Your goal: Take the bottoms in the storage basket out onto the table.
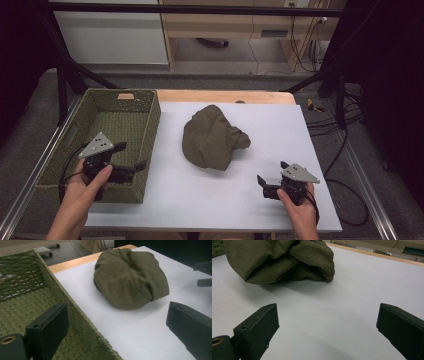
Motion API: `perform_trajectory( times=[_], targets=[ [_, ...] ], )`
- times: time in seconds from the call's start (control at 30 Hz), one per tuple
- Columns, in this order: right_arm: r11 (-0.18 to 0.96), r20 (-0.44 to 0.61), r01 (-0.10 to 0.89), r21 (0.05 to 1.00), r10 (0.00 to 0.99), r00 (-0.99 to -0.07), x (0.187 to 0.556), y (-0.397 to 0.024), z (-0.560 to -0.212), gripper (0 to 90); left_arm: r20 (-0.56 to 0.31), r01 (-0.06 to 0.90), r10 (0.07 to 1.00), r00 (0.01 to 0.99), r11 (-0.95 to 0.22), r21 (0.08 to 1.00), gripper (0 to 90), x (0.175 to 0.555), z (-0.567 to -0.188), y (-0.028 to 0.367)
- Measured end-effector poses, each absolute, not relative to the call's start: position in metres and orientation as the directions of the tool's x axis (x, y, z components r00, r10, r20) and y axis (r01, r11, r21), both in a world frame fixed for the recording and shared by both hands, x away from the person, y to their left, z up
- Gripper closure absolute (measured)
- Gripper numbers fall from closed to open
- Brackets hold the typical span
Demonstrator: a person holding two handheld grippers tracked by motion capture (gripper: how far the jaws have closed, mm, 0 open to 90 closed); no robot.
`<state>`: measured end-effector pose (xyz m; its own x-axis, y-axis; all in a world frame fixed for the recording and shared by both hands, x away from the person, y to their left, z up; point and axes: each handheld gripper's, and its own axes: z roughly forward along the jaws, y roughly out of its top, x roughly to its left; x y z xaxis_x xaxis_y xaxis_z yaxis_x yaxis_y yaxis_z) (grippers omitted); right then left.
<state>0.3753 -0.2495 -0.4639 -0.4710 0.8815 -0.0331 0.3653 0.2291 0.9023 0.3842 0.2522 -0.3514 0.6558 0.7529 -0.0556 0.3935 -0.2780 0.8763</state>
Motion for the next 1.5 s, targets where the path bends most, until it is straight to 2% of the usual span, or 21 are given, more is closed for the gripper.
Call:
perform_trajectory(
  times=[1.5],
  targets=[
    [0.229, -0.033, 0.362, 0.903, 0.879, -0.475, 0.376, -0.249, -0.465, 4.4, -0.054, 0.398, 0.719, 0.693, -0.32, 0.86, 4.6, 0.368, -0.385, 0.228]
  ],
)
